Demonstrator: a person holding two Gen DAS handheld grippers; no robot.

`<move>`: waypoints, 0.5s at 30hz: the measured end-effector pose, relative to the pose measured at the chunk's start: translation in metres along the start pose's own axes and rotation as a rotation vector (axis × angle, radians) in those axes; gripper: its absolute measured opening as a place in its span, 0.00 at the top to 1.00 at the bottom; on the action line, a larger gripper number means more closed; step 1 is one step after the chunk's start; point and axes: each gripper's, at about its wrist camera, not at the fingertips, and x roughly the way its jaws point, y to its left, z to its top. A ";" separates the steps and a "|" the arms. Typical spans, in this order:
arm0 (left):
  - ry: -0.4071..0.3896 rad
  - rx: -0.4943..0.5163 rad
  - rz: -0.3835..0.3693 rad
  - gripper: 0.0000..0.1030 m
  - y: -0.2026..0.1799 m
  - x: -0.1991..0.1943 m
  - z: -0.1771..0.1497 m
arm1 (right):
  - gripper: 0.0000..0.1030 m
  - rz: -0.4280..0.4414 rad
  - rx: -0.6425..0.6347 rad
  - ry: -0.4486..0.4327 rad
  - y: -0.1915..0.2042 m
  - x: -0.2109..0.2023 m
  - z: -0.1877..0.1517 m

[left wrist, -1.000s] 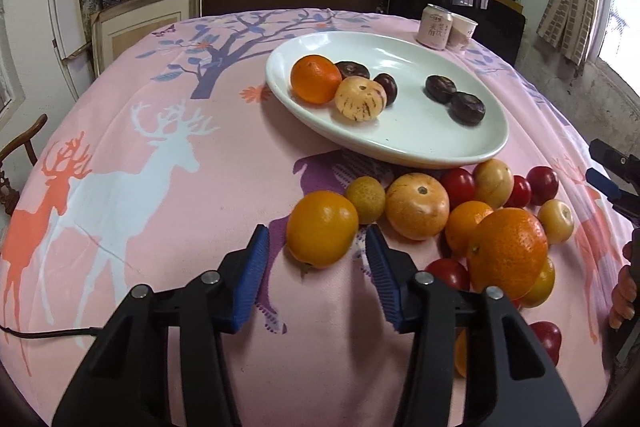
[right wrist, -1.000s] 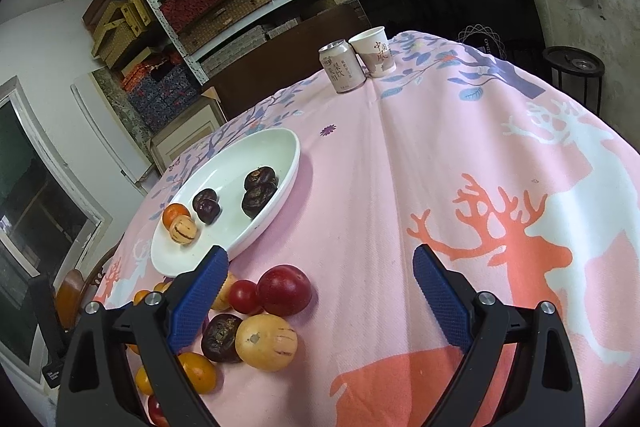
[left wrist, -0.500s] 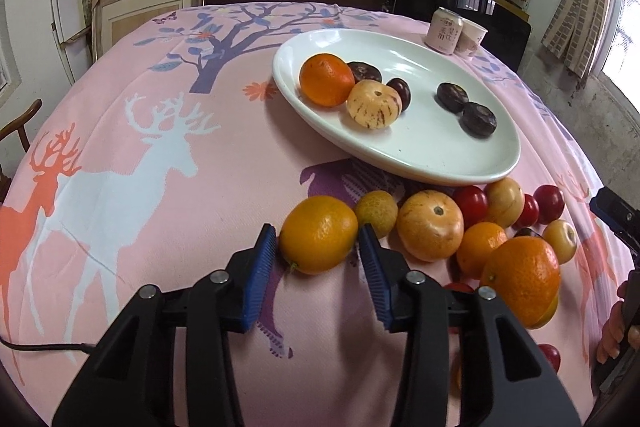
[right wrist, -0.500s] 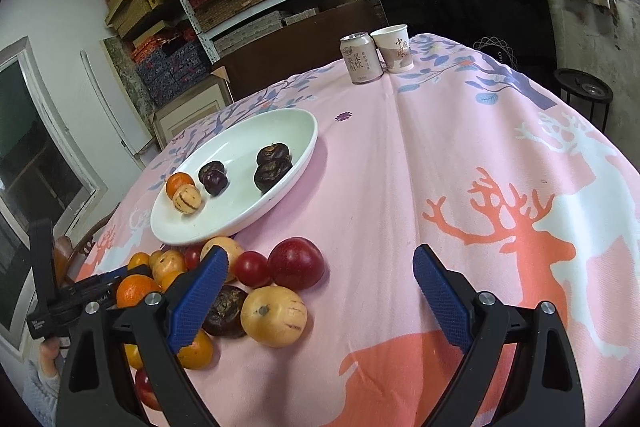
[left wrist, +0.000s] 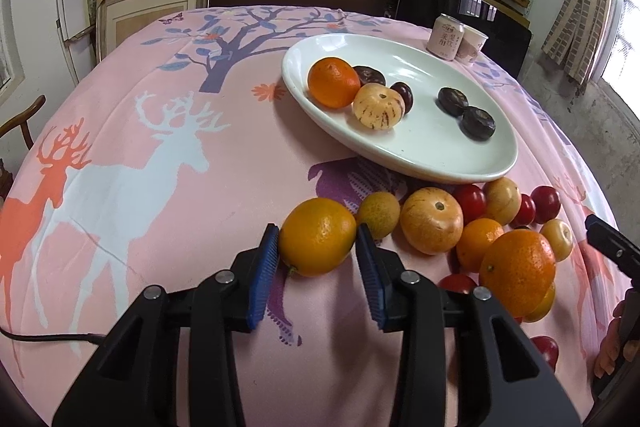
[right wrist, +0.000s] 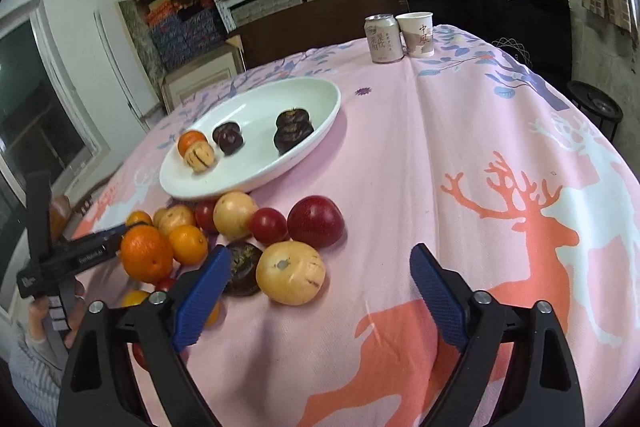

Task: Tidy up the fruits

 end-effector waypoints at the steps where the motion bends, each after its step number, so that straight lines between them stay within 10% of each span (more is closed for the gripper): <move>1: 0.000 0.000 0.000 0.62 0.000 0.000 0.000 | 0.17 -0.016 -0.013 0.014 0.003 0.003 0.000; 15: 0.008 0.000 0.003 0.62 0.002 0.000 0.000 | 0.38 -0.065 -0.115 0.125 0.023 0.023 -0.004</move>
